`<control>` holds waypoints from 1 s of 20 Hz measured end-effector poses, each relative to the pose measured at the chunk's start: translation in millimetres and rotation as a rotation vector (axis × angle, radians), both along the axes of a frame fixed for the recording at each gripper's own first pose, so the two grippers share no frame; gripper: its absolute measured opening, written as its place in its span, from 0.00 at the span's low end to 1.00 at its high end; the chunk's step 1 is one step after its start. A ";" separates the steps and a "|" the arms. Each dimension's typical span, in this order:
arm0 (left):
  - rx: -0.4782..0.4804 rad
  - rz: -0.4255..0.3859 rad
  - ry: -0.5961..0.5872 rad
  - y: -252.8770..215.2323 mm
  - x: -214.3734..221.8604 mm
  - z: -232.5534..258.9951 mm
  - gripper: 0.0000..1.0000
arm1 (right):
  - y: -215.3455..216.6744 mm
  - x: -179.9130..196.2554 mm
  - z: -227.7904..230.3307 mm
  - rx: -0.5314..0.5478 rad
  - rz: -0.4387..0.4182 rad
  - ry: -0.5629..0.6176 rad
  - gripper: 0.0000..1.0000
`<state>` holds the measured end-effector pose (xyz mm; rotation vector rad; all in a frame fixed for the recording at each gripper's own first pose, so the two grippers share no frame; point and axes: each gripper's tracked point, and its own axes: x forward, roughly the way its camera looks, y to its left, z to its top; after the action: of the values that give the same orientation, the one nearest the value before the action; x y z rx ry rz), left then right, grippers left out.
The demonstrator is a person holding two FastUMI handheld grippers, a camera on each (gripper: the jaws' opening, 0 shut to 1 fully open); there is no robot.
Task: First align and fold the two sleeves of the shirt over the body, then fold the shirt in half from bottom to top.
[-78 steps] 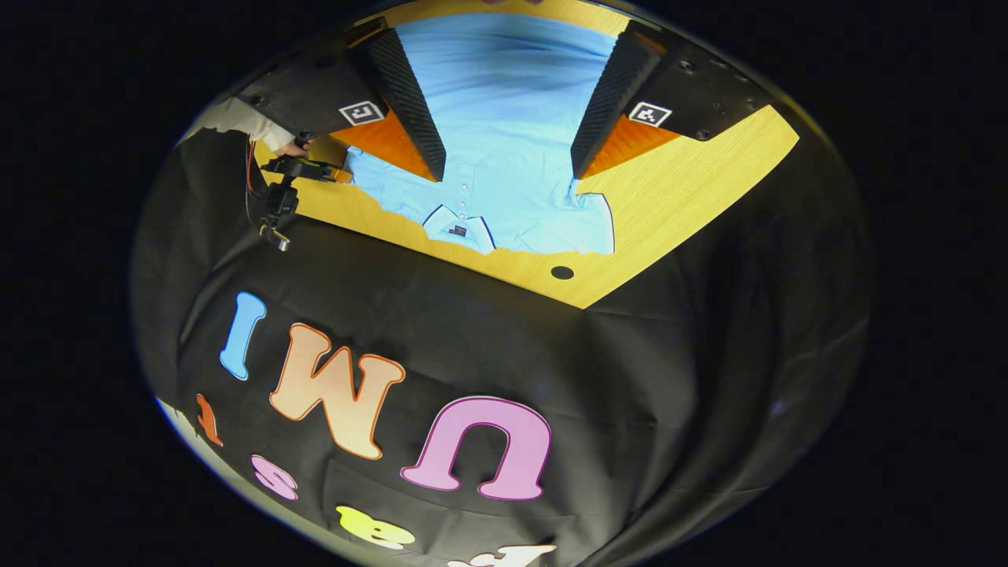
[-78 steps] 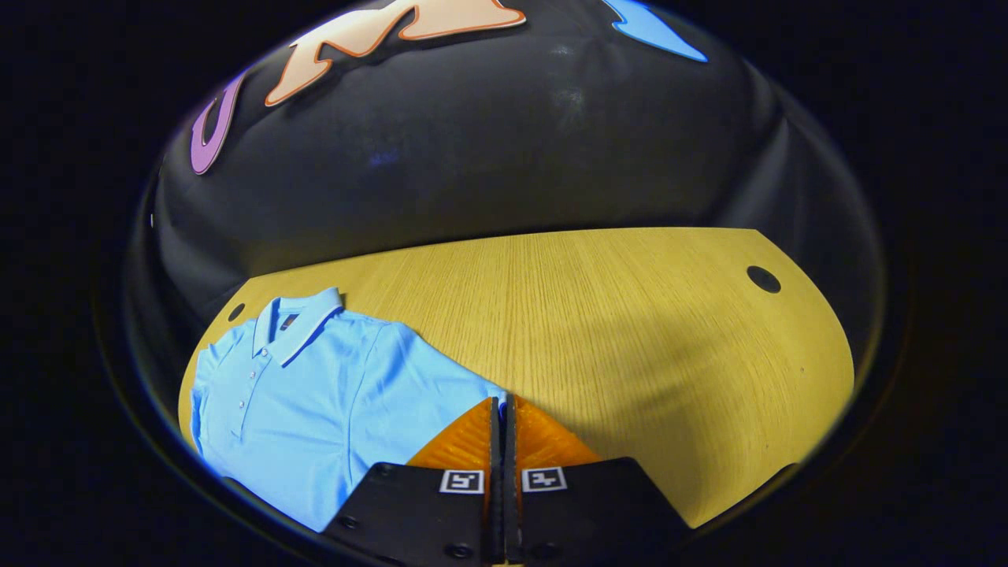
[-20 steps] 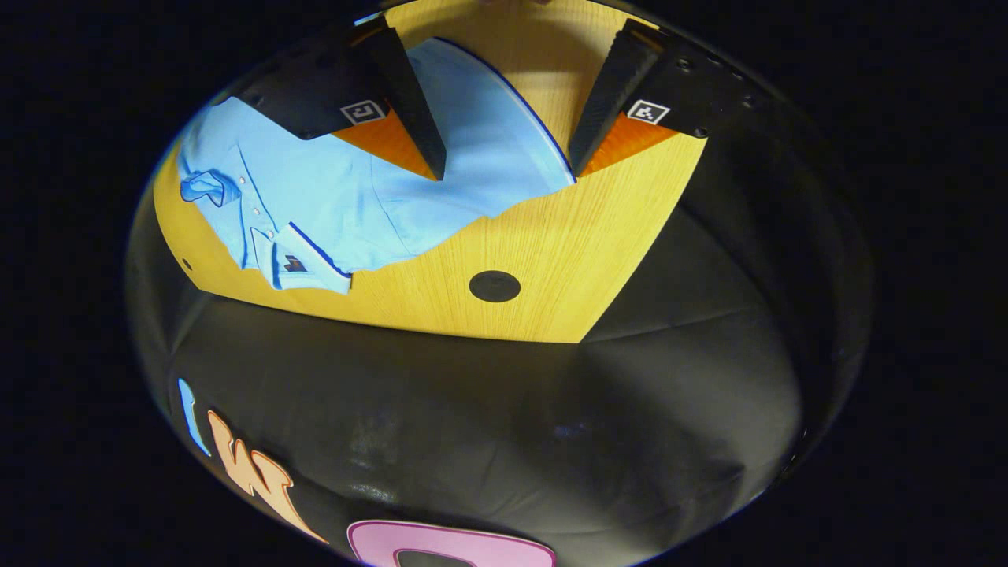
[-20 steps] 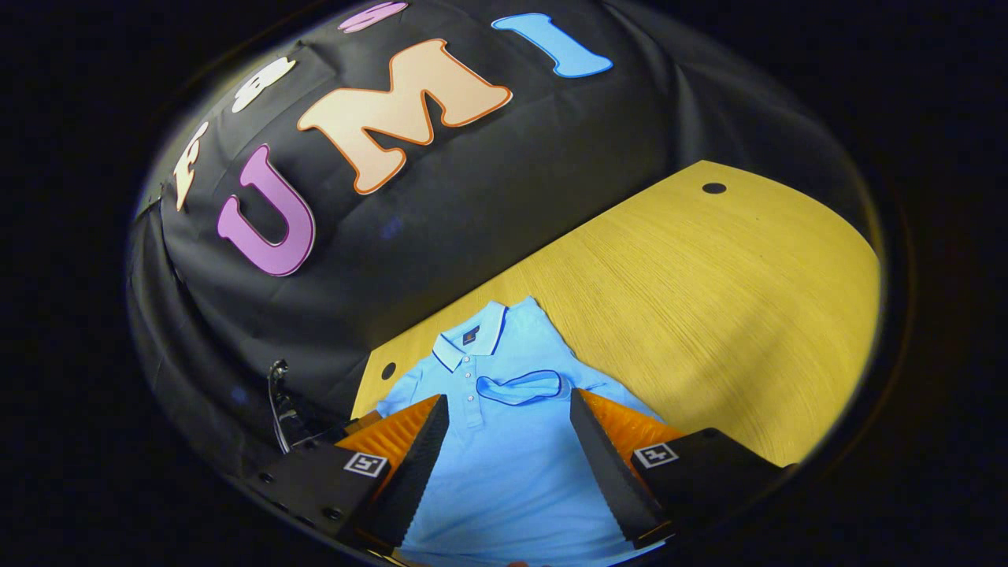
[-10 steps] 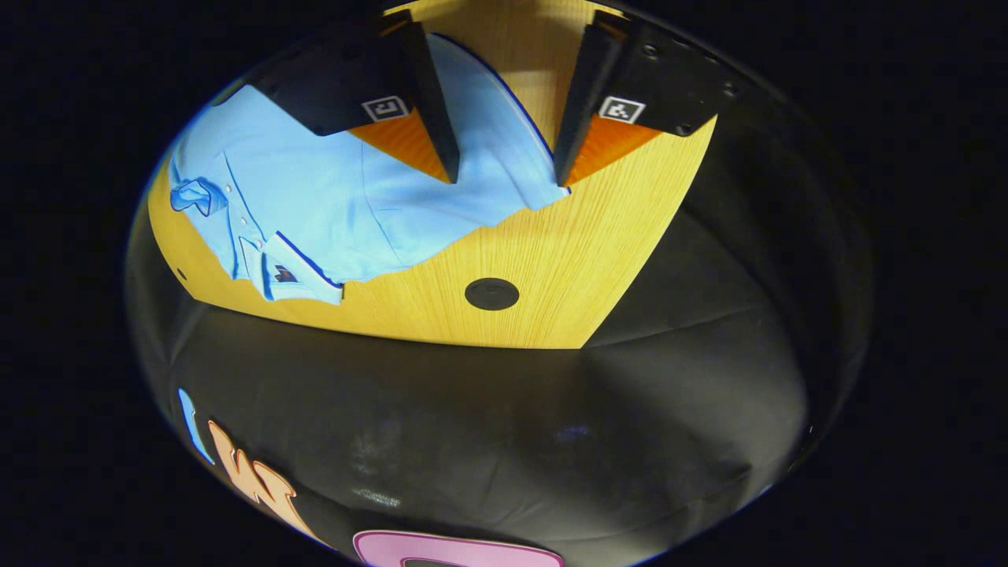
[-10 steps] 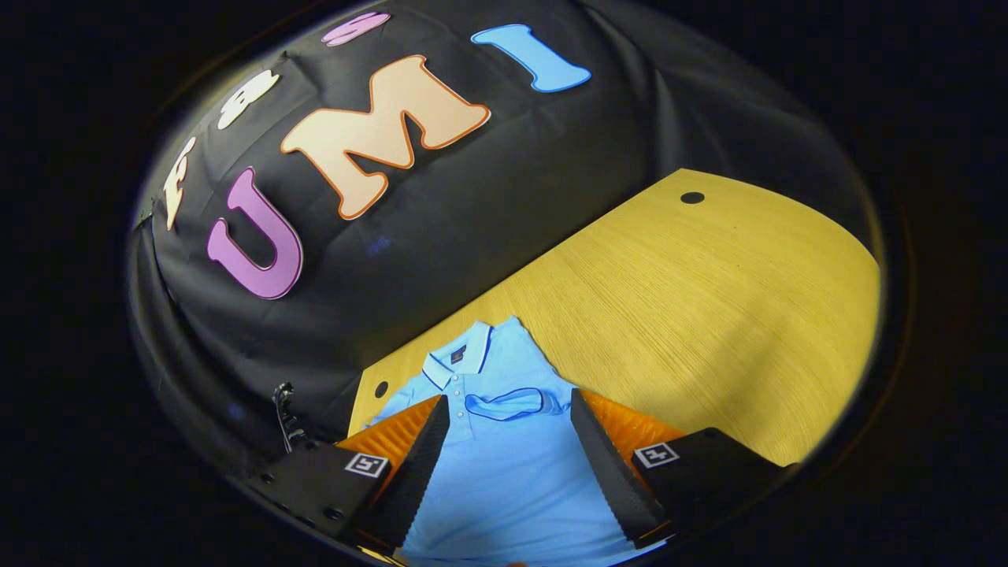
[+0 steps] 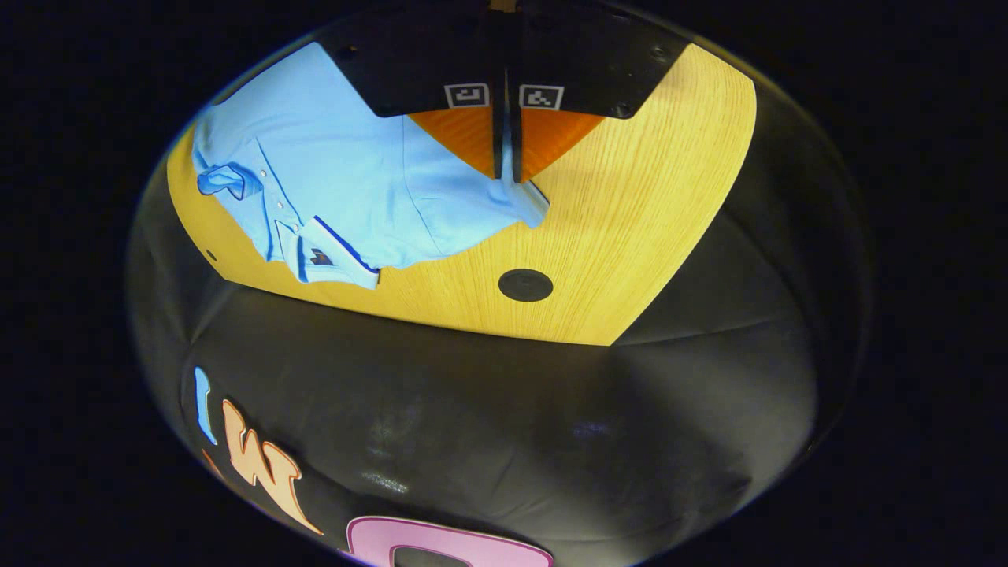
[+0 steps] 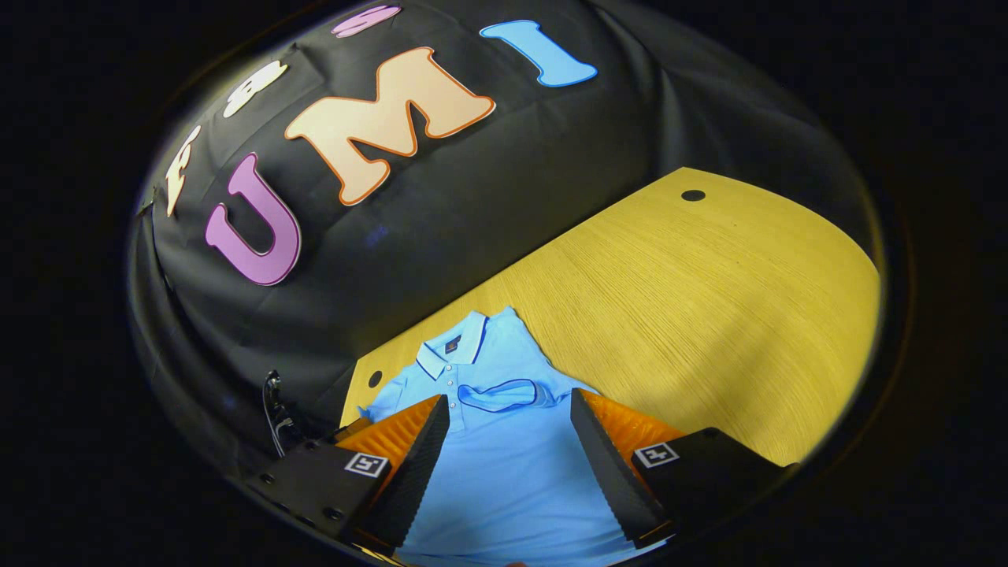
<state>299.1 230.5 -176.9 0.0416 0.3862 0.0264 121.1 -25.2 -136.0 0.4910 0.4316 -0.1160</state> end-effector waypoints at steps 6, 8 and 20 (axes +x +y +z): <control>0.055 -0.056 -0.051 -35.0 -0.3 35.8 0.00 | -4.8 1.7 -0.2 -0.010 0.002 -0.002 0.97; 0.049 -0.112 -0.056 -66.6 -2.8 47.4 0.00 | -7.4 -0.1 -4.3 -0.023 0.004 0.003 0.97; 0.028 -0.285 0.050 -211.9 9.4 9.8 0.00 | -12.8 -21.7 -13.4 -0.059 -0.014 0.021 0.98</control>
<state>308.6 18.6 -167.2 0.1242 0.4272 -0.2508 99.4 -38.1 -149.4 0.4346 0.4443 -0.1468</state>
